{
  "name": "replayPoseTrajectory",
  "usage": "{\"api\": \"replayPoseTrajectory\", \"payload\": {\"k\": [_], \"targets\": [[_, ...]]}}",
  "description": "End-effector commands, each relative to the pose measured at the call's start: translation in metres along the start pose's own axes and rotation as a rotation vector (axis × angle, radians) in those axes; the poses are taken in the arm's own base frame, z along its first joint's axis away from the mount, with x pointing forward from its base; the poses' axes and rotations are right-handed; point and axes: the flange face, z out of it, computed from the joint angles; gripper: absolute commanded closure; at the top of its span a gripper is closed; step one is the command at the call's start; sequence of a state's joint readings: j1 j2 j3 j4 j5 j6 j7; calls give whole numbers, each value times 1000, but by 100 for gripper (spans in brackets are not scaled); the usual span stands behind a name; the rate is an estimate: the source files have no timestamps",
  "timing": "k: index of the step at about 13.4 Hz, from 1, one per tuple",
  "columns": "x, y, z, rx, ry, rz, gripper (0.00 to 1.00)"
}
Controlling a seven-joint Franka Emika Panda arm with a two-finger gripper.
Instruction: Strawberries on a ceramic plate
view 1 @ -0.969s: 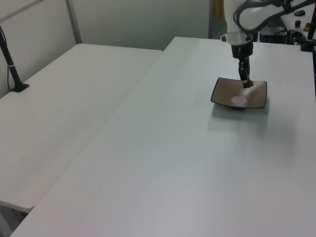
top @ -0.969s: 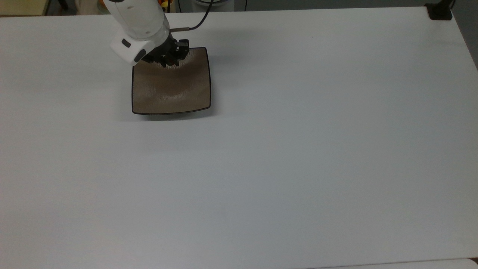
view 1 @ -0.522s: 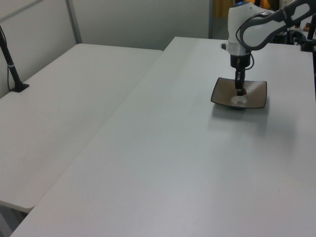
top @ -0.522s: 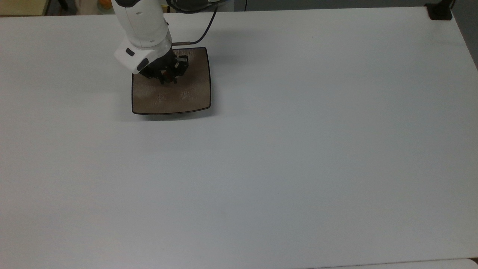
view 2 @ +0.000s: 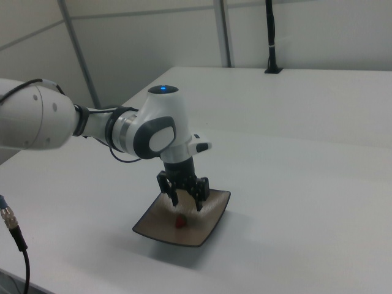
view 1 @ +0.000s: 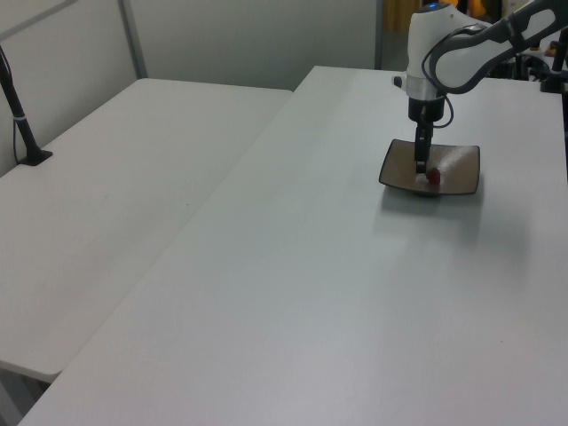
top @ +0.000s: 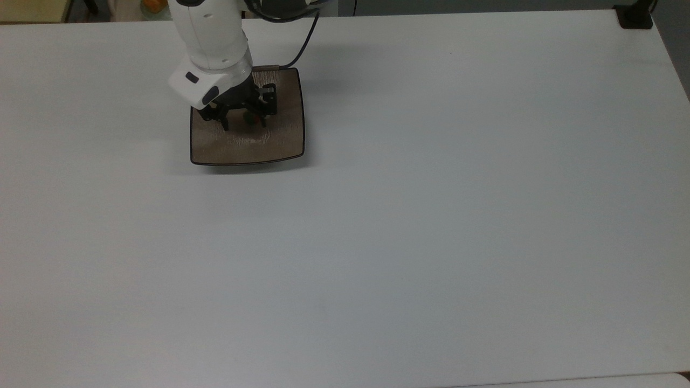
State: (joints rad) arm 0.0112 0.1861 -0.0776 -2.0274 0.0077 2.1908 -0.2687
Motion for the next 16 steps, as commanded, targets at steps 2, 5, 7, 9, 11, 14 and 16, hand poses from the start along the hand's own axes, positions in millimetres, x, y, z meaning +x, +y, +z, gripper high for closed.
{"api": "replayPoseTrajectory", "payload": {"k": [2, 5, 7, 9, 11, 14, 16], "targets": [[24, -26, -76, -12, 91, 127, 0], [31, -49, -147, -9, 90, 184, 0], [24, -54, -186, -7, 98, 216, 0], [8, -67, -226, -1, 92, 220, 0], [-12, -76, -253, 10, 91, 194, 0], [-15, -80, -240, 12, 61, 64, 0], [-11, -87, -234, 9, 62, -54, 0]]}}
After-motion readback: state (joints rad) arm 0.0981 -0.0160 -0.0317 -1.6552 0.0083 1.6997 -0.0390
